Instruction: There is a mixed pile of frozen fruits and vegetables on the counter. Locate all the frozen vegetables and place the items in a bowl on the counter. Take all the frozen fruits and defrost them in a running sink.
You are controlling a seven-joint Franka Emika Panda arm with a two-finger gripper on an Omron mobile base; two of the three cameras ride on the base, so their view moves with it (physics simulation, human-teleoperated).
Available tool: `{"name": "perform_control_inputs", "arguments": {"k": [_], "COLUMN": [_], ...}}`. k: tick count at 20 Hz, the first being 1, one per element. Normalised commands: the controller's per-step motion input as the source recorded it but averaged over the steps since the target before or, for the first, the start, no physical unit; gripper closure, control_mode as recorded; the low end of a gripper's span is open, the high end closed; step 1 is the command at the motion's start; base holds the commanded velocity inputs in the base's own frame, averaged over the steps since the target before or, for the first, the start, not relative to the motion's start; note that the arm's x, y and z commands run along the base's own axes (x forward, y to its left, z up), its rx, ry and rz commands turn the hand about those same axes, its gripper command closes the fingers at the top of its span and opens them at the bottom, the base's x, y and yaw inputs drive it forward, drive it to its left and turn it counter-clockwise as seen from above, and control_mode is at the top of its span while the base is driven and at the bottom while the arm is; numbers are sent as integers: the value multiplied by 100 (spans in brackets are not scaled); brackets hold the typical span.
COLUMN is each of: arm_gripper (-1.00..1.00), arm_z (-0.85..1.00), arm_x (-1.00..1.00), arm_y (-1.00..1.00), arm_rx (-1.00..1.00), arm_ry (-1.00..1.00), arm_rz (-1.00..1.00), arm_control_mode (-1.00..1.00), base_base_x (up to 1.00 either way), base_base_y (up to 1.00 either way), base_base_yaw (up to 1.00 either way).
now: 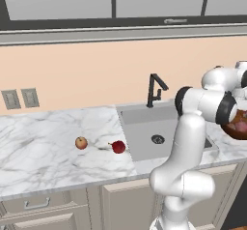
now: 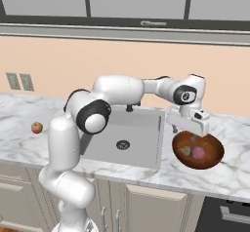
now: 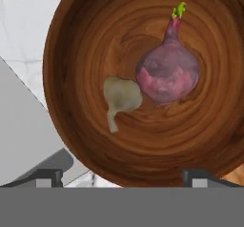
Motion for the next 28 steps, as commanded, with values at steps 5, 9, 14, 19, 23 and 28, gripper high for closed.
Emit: {"name": "perform_control_inputs", "arguments": {"k": [5,9,14,19,23,28], "arm_gripper": [-100,-100,-100,-100,-100,-100], "arm_z": [2,2,1,0,0,0], "arm_x": [-4,0,-9,-8,-1,5], "arm_y": [54,62,62,62,62,62], "arm_rx": [-8,-6,-5,-3,-4,-4], "arm_ry": [0,-2,-11,-9,-1,0], "arm_rz": [1,1,0,0,1,3], "arm_control_mode": [-100,-100,-100,-100,-100,-100], "base_base_x": [0,0,0,0,0,0], "base_base_y": [0,0,0,0,0,0], "base_base_yaw": [0,0,0,0,0,0]}}
